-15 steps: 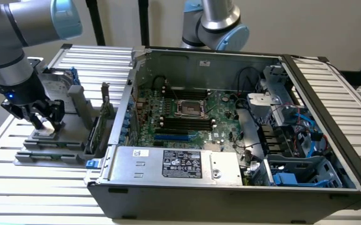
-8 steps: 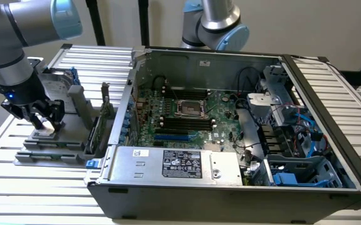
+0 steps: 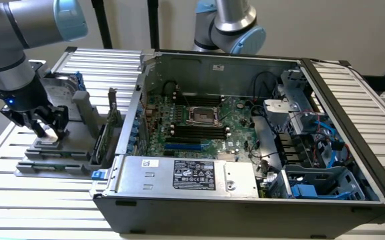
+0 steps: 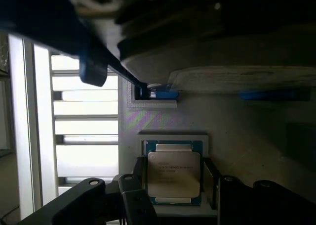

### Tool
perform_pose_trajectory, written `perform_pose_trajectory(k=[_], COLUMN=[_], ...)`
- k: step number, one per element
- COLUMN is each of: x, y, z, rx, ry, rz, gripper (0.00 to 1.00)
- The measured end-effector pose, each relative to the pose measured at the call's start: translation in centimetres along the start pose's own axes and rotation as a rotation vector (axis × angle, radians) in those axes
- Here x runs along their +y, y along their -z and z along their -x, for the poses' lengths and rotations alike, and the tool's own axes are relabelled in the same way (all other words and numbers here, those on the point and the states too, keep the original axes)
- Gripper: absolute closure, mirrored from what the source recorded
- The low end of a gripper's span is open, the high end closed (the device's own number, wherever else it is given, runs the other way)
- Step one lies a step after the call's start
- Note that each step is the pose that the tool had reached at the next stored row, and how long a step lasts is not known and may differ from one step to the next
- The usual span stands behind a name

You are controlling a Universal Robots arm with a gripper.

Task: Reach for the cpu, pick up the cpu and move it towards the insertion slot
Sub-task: 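Pick up the cpu and move it towards the insertion slot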

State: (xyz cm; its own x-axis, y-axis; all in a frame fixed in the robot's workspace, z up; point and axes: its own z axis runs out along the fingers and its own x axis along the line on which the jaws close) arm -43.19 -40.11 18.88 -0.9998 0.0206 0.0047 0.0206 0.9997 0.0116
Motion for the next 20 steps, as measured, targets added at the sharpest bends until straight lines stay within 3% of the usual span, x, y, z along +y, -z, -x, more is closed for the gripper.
perform_pose_trajectory(k=[10,20], x=[-0.01,-0.14], y=[1.94,6.06], z=[0.0,0.0], rx=[0.0006,0.0047], ry=[0.0,0.0], rz=[0.0,-0.0001], gripper=[0.46,0.46])
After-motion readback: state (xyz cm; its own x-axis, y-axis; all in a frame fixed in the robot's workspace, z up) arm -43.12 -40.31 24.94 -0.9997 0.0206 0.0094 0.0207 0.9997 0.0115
